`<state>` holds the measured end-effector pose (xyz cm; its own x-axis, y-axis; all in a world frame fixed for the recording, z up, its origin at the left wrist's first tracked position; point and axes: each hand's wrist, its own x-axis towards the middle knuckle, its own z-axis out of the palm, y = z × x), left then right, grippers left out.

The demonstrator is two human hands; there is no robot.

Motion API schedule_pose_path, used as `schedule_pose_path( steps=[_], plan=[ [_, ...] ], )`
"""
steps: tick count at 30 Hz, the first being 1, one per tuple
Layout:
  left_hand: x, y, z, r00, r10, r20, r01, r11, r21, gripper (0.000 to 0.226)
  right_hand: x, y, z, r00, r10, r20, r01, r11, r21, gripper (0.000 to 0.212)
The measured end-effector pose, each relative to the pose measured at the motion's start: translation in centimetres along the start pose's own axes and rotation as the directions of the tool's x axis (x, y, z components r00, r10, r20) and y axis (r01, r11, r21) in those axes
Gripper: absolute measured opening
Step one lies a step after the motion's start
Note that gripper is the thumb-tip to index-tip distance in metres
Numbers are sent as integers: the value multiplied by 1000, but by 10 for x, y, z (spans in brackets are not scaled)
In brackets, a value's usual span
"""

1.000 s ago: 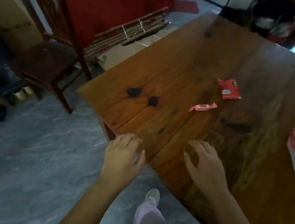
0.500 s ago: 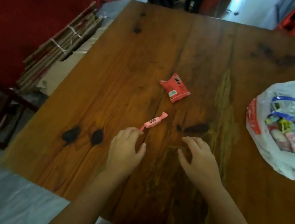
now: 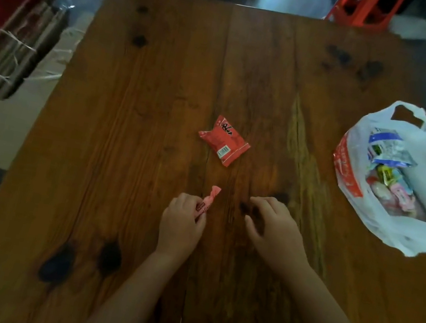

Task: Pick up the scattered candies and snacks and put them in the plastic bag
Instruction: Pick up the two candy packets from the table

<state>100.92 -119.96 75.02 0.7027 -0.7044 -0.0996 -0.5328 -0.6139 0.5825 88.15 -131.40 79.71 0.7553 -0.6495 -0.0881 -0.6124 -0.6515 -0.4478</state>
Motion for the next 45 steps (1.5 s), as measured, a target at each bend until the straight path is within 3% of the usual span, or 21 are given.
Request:
schedule_pose_path(
  steps=[8,13,17,23,31,36,45],
  plan=[
    [24,-28,-43,994,-19,-112,6,994,-110,20,80,-19,20,998,-46,-49,46,999,-4,43],
    [30,-45,-68,988,-52,-145,29,988,-155,20,125,-30,30,993,-34,-116,35,999,9,61],
    [28,-57,-75,983,-114,-146,82,975,-208,19,151,-29,41,998,17,-56,-18,1000,-22,76],
    [20,-57,-76,984,-120,-130,92,974,-205,19,143,-26,43,999,40,-34,-41,999,-23,70],
    [-3,-34,-68,995,-12,-94,-7,982,-189,21,75,-11,34,987,158,-33,-158,987,5,66],
    [-18,-18,-52,991,135,-22,-136,972,-192,19,13,5,29,969,244,-47,-240,969,64,64],
    [-51,31,-15,895,418,159,-374,894,-245,15,-116,33,14,885,455,-93,-437,884,169,63]
  ],
)
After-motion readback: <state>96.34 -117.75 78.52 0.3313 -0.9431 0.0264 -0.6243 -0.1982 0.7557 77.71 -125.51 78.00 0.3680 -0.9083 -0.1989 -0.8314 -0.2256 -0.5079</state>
